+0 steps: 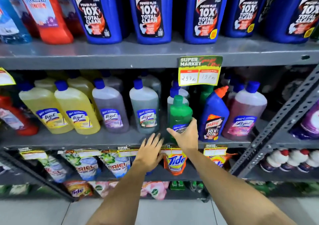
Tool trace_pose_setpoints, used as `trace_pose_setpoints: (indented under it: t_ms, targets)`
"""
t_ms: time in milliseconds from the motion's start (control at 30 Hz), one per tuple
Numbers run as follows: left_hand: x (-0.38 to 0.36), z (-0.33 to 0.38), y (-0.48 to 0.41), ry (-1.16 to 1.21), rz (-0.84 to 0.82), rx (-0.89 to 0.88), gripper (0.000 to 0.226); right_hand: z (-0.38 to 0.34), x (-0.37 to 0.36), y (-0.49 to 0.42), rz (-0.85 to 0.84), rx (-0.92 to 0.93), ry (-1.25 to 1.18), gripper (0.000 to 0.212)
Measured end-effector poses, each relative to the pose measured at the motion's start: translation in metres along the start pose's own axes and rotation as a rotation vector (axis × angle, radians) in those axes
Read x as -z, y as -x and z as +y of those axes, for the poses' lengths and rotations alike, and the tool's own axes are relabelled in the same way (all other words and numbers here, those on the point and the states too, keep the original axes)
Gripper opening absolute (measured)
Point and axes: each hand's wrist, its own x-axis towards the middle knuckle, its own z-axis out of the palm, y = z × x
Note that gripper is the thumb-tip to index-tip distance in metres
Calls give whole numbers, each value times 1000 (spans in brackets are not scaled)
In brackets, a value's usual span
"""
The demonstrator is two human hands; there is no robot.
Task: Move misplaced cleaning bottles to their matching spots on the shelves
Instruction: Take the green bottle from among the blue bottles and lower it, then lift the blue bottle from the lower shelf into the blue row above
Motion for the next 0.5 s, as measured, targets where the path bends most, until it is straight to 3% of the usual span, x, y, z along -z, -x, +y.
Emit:
trace_pose_setpoints:
  t_ms: [400, 500]
  targets:
    - [-10, 0, 1, 39, 30, 8, 66, 10, -9, 5, -7, 58, 178, 101]
    - [-10, -1, 1, 47, 29, 4, 67, 11, -1, 15, 49, 94, 145, 93]
